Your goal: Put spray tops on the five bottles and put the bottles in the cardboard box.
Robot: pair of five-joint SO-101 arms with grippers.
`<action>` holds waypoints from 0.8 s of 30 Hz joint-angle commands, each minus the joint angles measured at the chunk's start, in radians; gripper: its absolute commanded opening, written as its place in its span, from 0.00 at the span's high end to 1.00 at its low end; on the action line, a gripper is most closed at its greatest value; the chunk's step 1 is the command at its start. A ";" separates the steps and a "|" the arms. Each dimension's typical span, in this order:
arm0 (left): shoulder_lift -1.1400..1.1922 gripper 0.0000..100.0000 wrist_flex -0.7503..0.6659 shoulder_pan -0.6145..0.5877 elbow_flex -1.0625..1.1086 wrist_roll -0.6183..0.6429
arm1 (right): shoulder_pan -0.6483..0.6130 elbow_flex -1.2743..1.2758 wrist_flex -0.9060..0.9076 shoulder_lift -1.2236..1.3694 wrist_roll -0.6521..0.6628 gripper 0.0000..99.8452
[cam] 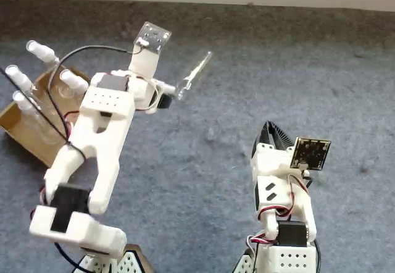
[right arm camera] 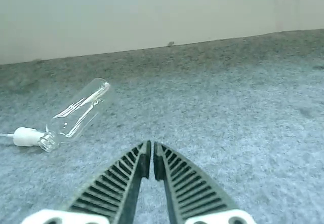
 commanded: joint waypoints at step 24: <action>0.759 1.00 -0.141 -0.030 -0.762 -0.006 | -0.019 0.111 -0.025 -0.013 -0.003 0.99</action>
